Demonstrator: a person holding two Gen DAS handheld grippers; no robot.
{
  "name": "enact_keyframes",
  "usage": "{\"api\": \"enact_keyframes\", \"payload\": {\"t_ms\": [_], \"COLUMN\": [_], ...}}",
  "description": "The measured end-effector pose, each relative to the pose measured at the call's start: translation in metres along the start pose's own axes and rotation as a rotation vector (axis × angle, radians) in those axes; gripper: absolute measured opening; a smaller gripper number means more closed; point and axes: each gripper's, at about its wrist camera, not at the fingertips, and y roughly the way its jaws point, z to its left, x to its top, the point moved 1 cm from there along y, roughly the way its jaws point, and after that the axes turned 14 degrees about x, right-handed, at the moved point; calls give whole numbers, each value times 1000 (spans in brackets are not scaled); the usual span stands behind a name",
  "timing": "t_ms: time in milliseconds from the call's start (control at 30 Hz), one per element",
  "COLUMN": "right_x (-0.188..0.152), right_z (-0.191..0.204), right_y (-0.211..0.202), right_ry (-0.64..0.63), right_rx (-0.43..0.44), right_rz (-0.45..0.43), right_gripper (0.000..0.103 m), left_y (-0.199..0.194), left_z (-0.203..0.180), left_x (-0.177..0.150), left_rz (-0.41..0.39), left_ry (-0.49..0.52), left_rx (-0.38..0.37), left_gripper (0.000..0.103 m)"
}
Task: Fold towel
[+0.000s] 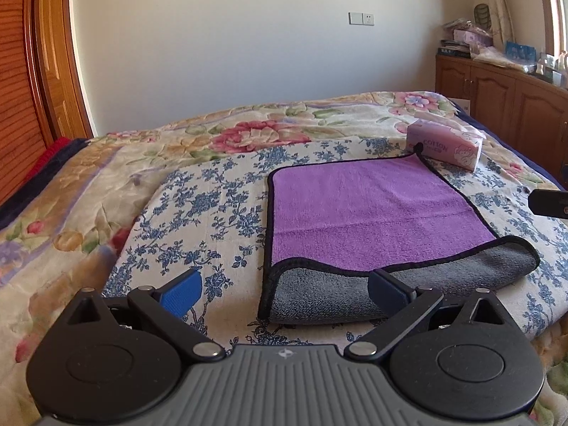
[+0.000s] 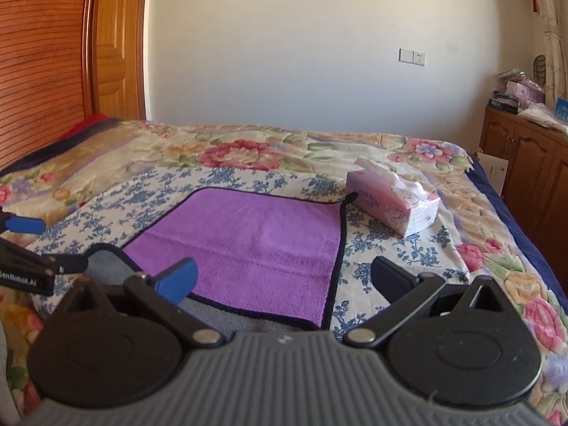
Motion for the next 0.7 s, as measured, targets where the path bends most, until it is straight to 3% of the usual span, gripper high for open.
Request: {"api": "enact_keyframes", "payload": {"t_ms": [267,500,700], "right_x": [-5,-11,-15], "right_z": [-4,-5,-12], "right_y": [19,32,42], "right_ry": [-7,-17,22], "right_rx": [24,36,53], "right_rz": [71,129,179], "right_gripper": [103,103,99], "left_y": [25,39,51], "left_z": [6,6,8], "left_x": [3,6,9], "left_rz": [42,59,72], "left_ry": [-19,-23,-39], "left_rx": [-37,-82,-116], "left_gripper": [91,65,58]}}
